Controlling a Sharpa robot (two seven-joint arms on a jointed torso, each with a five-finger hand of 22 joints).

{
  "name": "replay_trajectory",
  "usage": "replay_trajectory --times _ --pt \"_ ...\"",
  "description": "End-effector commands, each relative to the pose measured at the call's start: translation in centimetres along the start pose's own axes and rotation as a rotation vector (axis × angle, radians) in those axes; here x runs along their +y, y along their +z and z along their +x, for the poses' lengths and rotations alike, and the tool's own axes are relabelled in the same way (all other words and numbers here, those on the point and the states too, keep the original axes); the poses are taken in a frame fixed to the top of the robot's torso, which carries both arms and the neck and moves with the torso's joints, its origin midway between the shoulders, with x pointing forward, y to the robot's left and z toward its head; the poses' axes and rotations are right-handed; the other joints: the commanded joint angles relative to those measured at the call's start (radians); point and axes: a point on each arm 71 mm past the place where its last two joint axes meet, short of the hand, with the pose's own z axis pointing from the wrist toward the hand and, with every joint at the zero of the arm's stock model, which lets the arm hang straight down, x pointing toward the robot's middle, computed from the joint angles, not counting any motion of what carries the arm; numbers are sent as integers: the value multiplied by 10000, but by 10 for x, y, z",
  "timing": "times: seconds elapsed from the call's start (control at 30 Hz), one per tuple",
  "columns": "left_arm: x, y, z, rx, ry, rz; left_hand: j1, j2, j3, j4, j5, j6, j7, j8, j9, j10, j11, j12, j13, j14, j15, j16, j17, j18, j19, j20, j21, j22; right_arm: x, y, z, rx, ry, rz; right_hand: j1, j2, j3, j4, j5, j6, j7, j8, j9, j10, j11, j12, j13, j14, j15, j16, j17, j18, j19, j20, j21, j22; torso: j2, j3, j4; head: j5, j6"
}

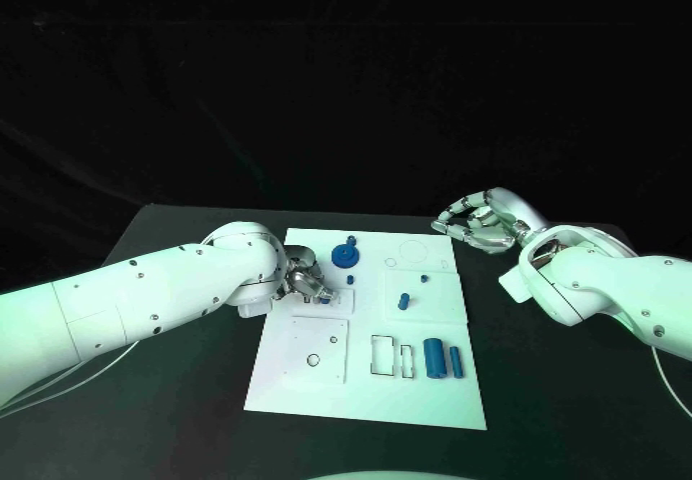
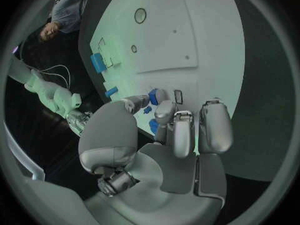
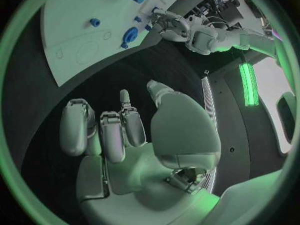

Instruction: Assemble the parts on the task board

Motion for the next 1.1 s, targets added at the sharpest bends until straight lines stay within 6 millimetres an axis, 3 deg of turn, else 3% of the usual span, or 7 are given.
replay_trajectory --times 0.03,0.47,0.57,0.63,0.87,1.0,1.1 --pt "-1 -2 2 110 -113 104 -66 -92 -170 15 -57 8 41 -69 13 23 -20 26 -12 1040 -65 33 2634 -75 23 -78 7 -16 0 0 0 -16 14 -47 -111 15 -100 89 -74 -80 -28 60 19 -54 -31 -39 806 724 -75 -62 1131 176 -65 -42 -47 395 -13 8 5 -5 18" --pt "1 -16 -20 -492 -456 288 -146 -137 -468 9 -56 -6 42 -86 17 -14 -16 -5 -74 1040 -61 33 2634 -75 25 -86 3 -9 -3 -1 0 -86 24 5 -307 150 -441 108 -352 -123 -30 94 75 -76 -32 -63 785 720 -76 -73 1111 184 -77 -45 -103 380 -15 13 1 0 99" --pt "5 -21 -30 -691 -734 312 26 -154 -631 -4 -20 -244 120 -259 -37 -301 45 -280 -507 1040 -20 33 2634 -79 17 -82 0 2 -4 -1 0 -88 22 26 -307 150 -441 108 -352 -123 -30 94 75 -76 -32 -63 785 720 -76 -73 1111 184 -77 -45 -103 380 -20 15 4 -9 110" --pt "8 -26 -42 -882 -959 302 200 -122 -791 13 1 -591 273 -579 -181 -718 169 -674 -1139 976 78 -70 2411 -24 -100 -7 -215 -360 -4 -1 -1 -89 19 45 -310 154 -450 108 -358 -124 -31 95 76 -69 -31 -55 794 720 -76 -73 1111 181 -69 -45 -90 391 -24 19 6 -7 125" --pt "20 -34 -77 -1473 -1085 -12 338 -117 -1066 16 -17 -861 458 -1041 -453 -842 333 -734 -1293 970 218 -82 2390 -19 -118 125 -264 -397 -5 -1 -1 -81 17 79 -309 157 -454 106 -358 -124 -31 96 78 -63 -32 -48 801 724 -76 -67 1129 180 -67 -45 -88 394 -6 28 4 54 151" --pt "24 -31 -87 -1662 -905 -269 416 -108 -1144 18 -35 -890 508 -1179 -541 -898 378 -768 -1371 975 259 -75 2406 -20 -113 167 -262 -383 -4 -1 0 -71 19 76 -303 166 -460 101 -346 -123 -32 98 80 -63 -32 -48 801 722 -76 -71 1119 180 -65 -45 -86 396 18 11 -6 50 167" --pt "25 -26 -91 -1689 -812 -407 490 -73 -1300 34 -75 -973 612 -1513 -784 -921 472 -739 -1373 987 340 -55 2447 -31 -93 247 -228 -314 -4 0 0 -64 21 70 -291 178 -470 95 -323 -124 -33 101 84 -59 -33 -43 806 723 -77 -69 1125 177 -59 -45 -77 405 26 -5 -10 52 164"
